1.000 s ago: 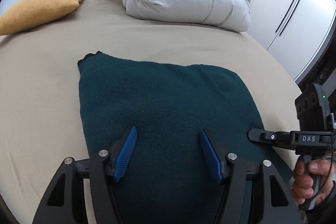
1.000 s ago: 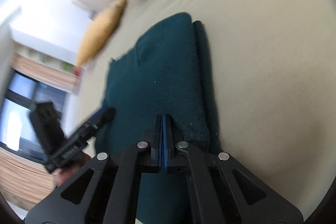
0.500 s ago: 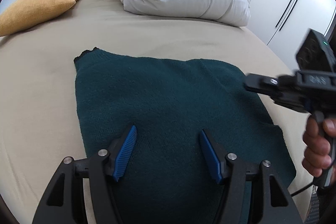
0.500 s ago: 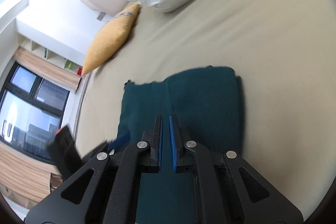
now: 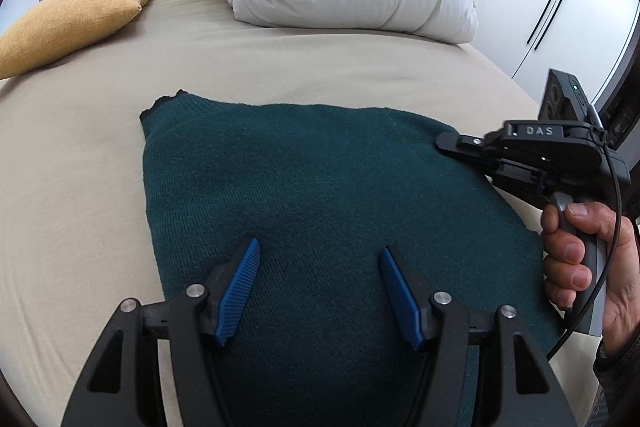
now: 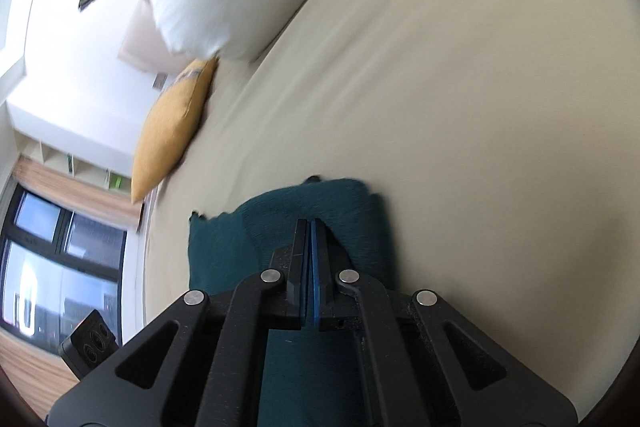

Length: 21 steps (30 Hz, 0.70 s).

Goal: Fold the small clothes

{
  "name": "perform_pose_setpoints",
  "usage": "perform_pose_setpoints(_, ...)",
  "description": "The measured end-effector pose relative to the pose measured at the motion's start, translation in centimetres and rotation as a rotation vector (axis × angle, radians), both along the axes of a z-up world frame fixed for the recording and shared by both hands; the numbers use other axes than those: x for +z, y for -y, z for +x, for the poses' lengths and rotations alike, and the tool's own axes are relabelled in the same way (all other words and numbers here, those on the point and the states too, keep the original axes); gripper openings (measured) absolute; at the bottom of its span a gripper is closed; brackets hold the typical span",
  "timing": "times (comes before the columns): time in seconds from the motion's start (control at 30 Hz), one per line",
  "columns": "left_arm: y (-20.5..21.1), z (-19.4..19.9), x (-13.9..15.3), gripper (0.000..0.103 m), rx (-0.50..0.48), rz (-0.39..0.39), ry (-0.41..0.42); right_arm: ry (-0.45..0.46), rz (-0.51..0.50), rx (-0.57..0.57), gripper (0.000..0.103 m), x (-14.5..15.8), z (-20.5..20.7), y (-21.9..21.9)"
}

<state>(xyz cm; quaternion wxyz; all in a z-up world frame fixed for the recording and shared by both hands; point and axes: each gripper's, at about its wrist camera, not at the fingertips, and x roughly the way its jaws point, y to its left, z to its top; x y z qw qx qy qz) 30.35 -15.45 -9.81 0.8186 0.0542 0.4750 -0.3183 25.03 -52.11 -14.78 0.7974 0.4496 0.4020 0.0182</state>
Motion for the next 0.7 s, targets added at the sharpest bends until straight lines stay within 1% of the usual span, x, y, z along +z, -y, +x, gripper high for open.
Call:
perform_pose_setpoints(0.07, 0.0, -0.1, 0.0, 0.064, 0.0, 0.003, 0.003, -0.012, -0.043, -0.031, 0.0, 0.5, -1.3, 0.5)
perform_pose_setpoints(0.1, 0.0, -0.1, 0.0, 0.064, 0.0, 0.006, 0.005, -0.009, -0.066, -0.04, 0.002, 1.1, -2.0, 0.5)
perform_pose_setpoints(0.17, 0.1, -0.2, 0.0, 0.064, 0.0, 0.009, 0.009, 0.006, -0.081, -0.042, 0.008, 2.2, -3.4, 0.4)
perform_pose_setpoints(0.2, 0.1, -0.2, 0.0, 0.064, 0.0, 0.009, 0.01, 0.022, -0.078, -0.035, 0.009, 3.0, -4.3, 0.2)
perform_pose_setpoints(0.27, 0.1, -0.2, -0.1, 0.064, -0.001, 0.012, 0.011, 0.088, -0.032, 0.023, 0.009, 4.6, -5.7, -1.0)
perform_pose_setpoints(0.33, 0.3, -0.2, -0.1, 0.064, 0.001, 0.015, 0.014, 0.128, -0.035, 0.101, 0.009, 5.9, -7.2, -2.8)
perform_pose_setpoints(0.4, 0.3, -0.3, -0.1, 0.064, 0.004, 0.017, 0.02, 0.148, -0.026, 0.187, 0.009, 6.3, -8.6, -5.0)
perform_pose_setpoints(0.47, 0.4, -0.5, -0.1, 0.065, 0.006, 0.024, 0.029, 0.116, -0.015, 0.271, 0.009, 5.4, -9.7, -7.1)
perform_pose_setpoints(0.5, 0.4, -0.6, -0.1, 0.065, 0.006, 0.028, 0.033, 0.076, -0.02, 0.302, 0.009, 4.3, -10.2, -7.9)
perform_pose_setpoints(0.53, 0.5, -0.6, -0.1, 0.065, 0.006, 0.032, 0.036, 0.043, -0.024, 0.311, 0.009, 3.4, -10.4, -8.2)
perform_pose_setpoints(0.57, 0.5, -0.7, -0.1, 0.065, 0.004, 0.034, 0.039, -0.011, -0.026, 0.312, 0.006, 1.8, -11.0, -8.3)
perform_pose_setpoints(0.6, 0.5, -0.8, -0.2, 0.065, 0.001, 0.037, 0.043, -0.013, 0.001, 0.303, 0.006, 0.9, -11.6, -8.0)
perform_pose_setpoints(0.63, 0.5, -0.9, -0.2, 0.065, -0.001, 0.039, 0.053, 0.013, 0.047, 0.284, 0.005, 0.3, -12.4, -7.4)
perform_pose_setpoints(0.7, 0.5, -1.1, -0.3, 0.065, 0.001, 0.038, 0.064, 0.01, 0.086, 0.239, 0.004, -0.3, -14.3, -6.2)
